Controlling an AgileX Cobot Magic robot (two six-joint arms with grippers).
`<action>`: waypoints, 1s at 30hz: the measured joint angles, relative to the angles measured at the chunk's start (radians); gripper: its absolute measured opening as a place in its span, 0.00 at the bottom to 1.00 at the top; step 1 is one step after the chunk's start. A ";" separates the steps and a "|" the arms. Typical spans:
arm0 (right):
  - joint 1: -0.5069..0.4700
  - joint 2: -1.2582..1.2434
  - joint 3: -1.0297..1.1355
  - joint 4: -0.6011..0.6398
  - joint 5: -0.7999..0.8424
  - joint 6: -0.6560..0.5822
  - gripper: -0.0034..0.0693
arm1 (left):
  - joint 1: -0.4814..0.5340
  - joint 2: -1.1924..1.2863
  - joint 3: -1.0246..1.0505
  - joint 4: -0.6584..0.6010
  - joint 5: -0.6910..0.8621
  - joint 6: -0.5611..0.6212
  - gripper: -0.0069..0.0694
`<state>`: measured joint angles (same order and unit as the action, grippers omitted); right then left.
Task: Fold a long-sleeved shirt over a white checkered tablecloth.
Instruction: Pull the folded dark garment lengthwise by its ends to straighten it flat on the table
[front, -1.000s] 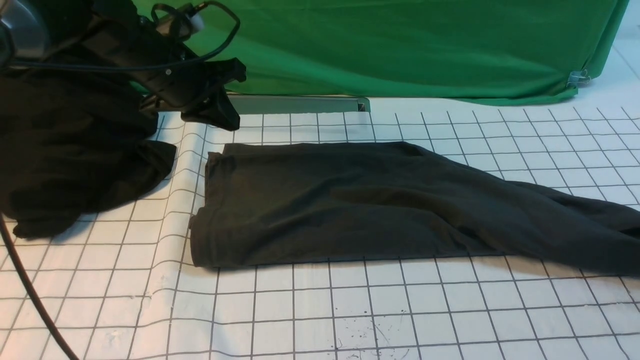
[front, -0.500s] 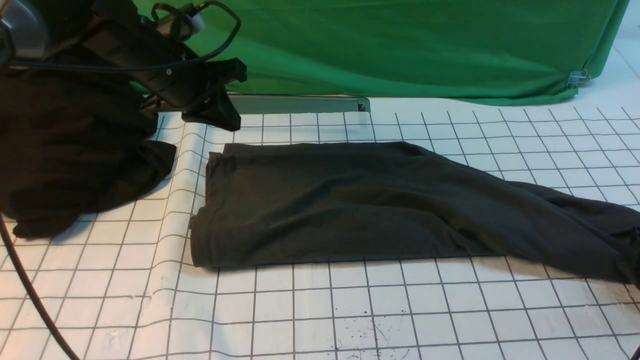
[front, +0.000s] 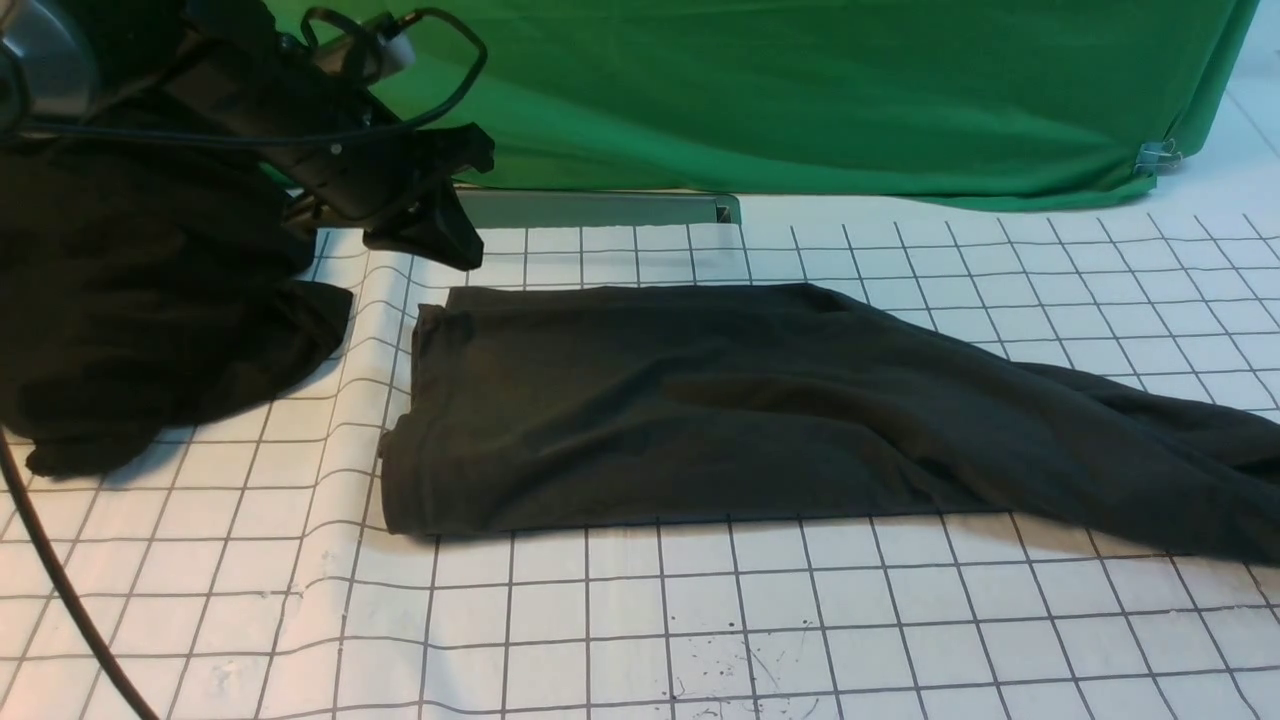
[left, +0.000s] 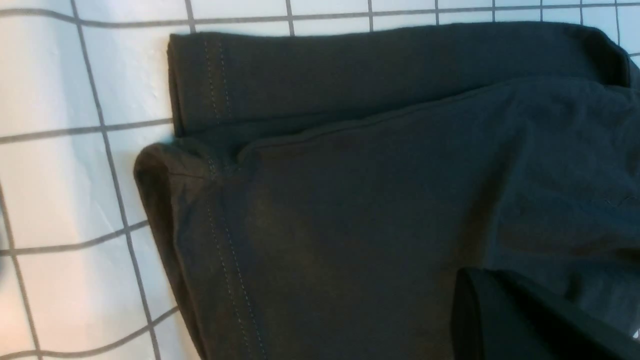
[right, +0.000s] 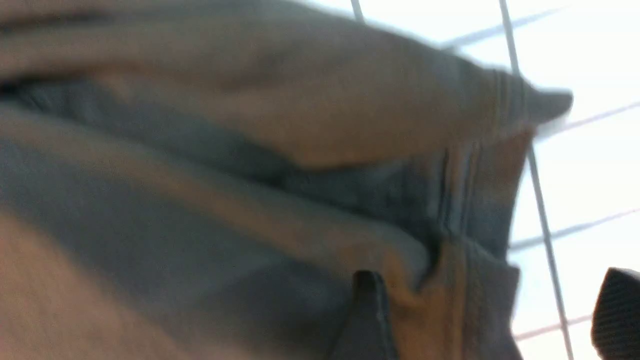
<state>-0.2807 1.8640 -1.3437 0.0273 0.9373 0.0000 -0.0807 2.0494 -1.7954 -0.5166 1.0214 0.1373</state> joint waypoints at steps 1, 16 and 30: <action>0.000 0.009 0.000 0.007 -0.002 -0.007 0.79 | 0.000 0.000 0.000 0.000 0.000 0.000 0.09; 0.002 0.088 0.000 0.048 0.010 -0.107 0.15 | 0.000 0.000 0.000 0.003 -0.001 0.003 0.09; 0.001 0.054 -0.089 0.056 0.051 -0.124 0.09 | 0.000 0.000 0.000 0.018 0.000 0.004 0.09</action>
<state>-0.2801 1.9177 -1.4327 0.0831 0.9884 -0.1236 -0.0807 2.0494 -1.7954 -0.4985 1.0215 0.1414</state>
